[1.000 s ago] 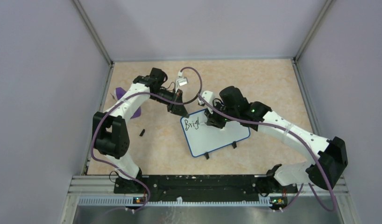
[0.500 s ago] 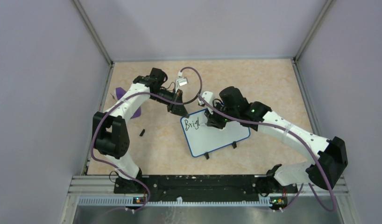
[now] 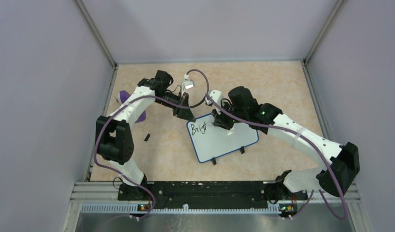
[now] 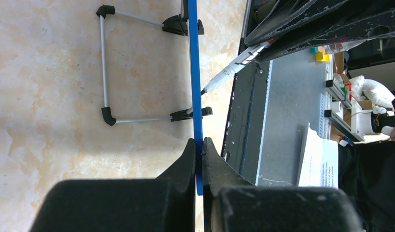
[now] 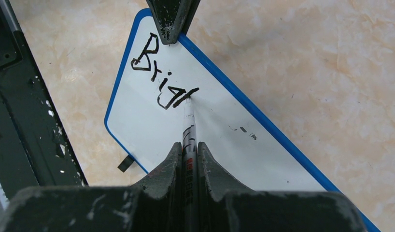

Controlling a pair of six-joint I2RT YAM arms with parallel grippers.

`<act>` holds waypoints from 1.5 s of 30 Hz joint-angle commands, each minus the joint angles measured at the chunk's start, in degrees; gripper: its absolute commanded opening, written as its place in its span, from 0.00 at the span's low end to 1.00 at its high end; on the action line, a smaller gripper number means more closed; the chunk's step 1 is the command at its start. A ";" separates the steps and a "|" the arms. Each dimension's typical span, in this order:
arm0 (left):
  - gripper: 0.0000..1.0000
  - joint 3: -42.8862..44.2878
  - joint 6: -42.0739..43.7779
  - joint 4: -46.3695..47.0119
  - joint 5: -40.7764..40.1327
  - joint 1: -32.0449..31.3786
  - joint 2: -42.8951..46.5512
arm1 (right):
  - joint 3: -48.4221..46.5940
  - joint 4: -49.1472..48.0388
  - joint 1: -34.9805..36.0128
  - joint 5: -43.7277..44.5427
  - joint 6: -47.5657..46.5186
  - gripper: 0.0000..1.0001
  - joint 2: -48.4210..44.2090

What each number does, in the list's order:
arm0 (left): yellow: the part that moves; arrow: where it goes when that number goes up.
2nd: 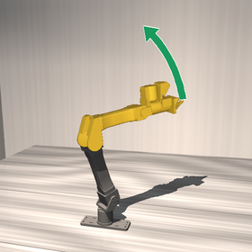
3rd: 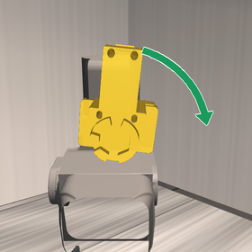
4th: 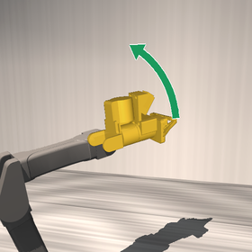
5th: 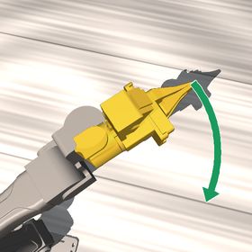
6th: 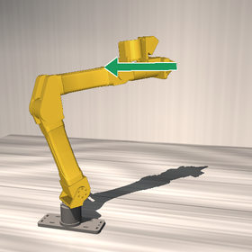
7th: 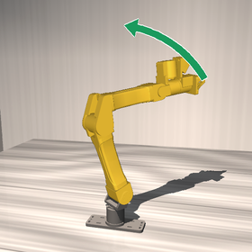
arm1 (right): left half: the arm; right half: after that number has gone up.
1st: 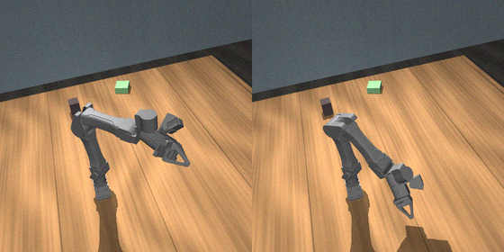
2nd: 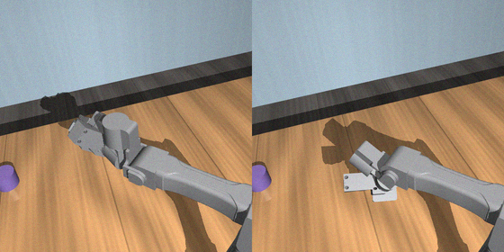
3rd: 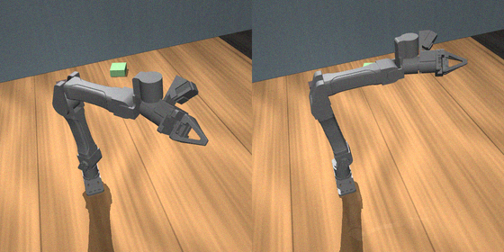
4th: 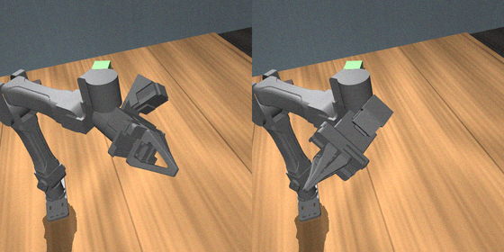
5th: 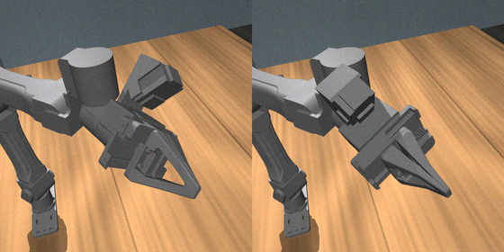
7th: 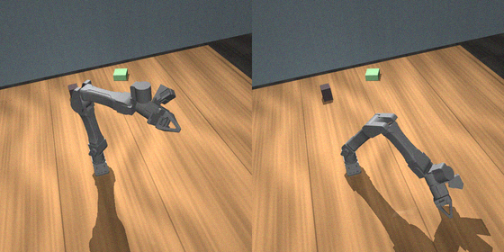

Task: Write a sentence on the whiteboard

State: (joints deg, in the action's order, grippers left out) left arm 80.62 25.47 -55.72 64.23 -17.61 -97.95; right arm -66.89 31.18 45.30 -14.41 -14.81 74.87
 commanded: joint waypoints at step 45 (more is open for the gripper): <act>0.00 -1.05 2.02 -1.02 -1.42 -1.38 0.15 | -1.27 2.43 -2.44 -3.09 -1.01 0.00 -3.96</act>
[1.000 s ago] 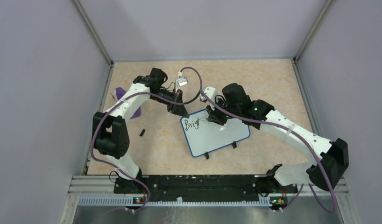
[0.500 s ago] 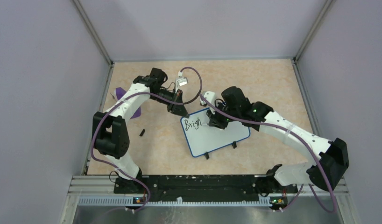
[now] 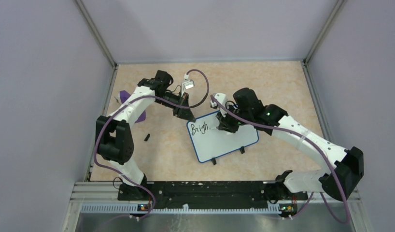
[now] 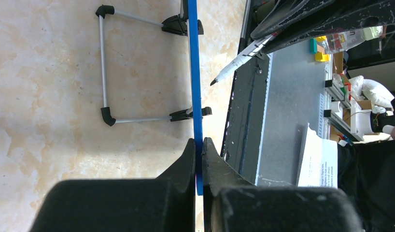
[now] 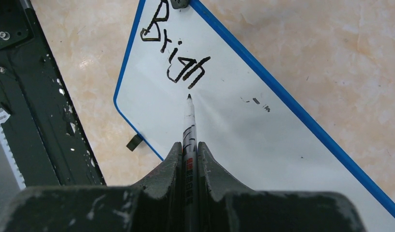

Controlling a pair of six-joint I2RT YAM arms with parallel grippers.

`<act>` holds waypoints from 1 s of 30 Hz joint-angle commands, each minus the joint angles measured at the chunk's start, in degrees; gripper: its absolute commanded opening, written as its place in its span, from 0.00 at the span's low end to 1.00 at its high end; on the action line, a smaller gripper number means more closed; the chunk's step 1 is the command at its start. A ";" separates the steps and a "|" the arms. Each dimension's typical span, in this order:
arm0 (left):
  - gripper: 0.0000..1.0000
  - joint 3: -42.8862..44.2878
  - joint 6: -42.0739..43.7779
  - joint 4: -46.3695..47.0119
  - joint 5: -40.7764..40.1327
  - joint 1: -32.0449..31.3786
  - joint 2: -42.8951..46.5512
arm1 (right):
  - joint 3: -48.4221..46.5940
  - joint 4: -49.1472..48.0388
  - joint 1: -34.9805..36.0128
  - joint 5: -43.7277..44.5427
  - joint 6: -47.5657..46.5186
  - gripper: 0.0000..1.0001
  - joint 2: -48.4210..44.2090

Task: Write a sentence on the whiteboard

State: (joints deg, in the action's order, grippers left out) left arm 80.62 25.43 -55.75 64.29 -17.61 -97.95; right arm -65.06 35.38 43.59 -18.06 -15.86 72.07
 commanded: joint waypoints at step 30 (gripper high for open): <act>0.00 -1.35 2.35 -1.10 -1.56 -1.38 0.59 | -3.58 -3.90 -1.41 6.02 0.15 0.00 1.27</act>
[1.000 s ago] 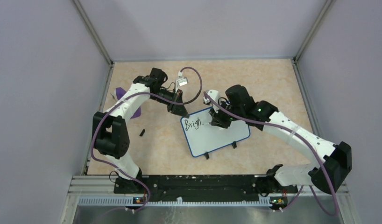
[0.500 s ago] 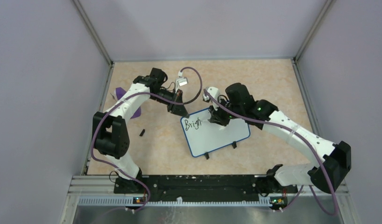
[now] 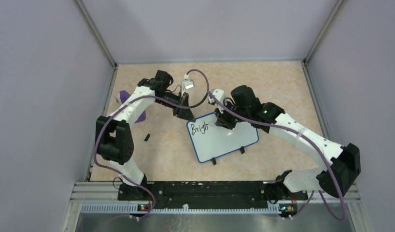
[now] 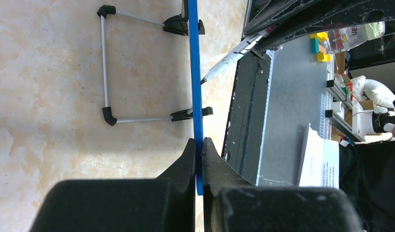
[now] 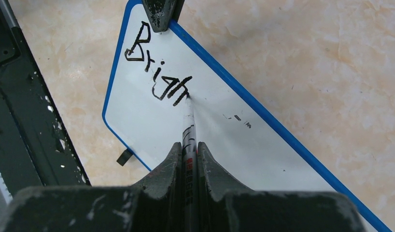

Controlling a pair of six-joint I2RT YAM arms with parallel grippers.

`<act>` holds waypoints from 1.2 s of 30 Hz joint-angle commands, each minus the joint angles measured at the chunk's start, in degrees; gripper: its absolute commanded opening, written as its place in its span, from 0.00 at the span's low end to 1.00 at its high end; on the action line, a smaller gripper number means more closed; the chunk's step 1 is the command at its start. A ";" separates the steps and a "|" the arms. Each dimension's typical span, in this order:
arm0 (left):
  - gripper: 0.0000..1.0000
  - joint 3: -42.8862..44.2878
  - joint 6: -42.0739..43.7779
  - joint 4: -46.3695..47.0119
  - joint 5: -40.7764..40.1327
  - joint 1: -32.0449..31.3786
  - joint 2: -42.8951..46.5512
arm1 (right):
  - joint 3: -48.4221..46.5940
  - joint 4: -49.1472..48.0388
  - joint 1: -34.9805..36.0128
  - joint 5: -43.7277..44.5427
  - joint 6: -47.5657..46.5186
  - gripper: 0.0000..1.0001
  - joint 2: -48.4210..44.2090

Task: Write a sentence on the whiteboard

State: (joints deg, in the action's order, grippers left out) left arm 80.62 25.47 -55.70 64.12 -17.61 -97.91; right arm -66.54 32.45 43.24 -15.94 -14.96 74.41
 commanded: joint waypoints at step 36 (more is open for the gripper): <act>0.00 -1.45 2.40 -1.11 -1.25 -1.37 0.82 | -4.04 -1.54 -1.67 0.01 -0.75 0.00 0.49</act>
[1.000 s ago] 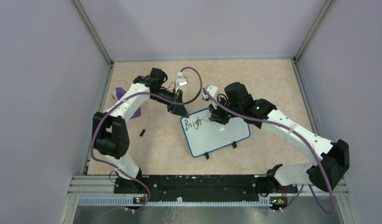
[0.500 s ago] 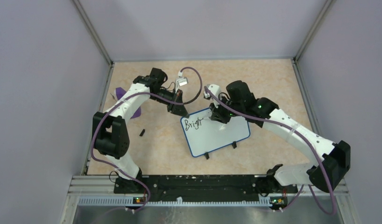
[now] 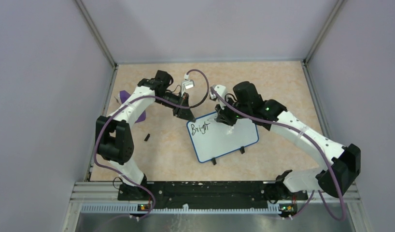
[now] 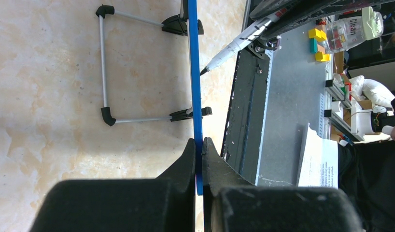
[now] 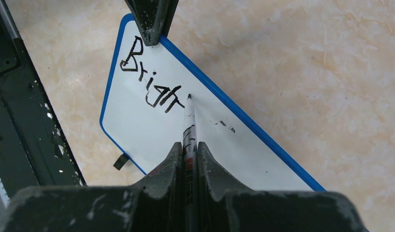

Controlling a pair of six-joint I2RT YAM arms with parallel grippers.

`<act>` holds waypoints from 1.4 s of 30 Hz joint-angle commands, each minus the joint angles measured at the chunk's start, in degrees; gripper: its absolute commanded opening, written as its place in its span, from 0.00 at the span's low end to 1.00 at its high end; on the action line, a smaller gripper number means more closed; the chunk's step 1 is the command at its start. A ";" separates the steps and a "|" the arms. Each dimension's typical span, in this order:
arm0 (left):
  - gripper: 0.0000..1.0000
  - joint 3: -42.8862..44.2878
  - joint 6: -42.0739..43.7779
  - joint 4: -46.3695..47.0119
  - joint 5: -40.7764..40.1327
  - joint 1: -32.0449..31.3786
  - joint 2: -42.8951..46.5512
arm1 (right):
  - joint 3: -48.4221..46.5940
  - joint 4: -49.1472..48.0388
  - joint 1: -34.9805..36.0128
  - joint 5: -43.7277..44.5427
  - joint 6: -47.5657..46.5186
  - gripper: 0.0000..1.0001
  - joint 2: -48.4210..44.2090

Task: Write a sentence on the whiteboard

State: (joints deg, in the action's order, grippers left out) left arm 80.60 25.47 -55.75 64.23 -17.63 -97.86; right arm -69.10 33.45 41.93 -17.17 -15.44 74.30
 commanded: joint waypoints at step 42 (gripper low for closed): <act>0.00 -1.47 2.30 -0.84 -2.09 -1.36 0.38 | -0.38 1.70 -0.45 2.38 -2.66 0.00 -2.12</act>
State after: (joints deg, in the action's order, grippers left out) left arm 80.55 25.50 -55.57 64.03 -17.61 -97.86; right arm -65.23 35.59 41.93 -16.16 -16.99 73.10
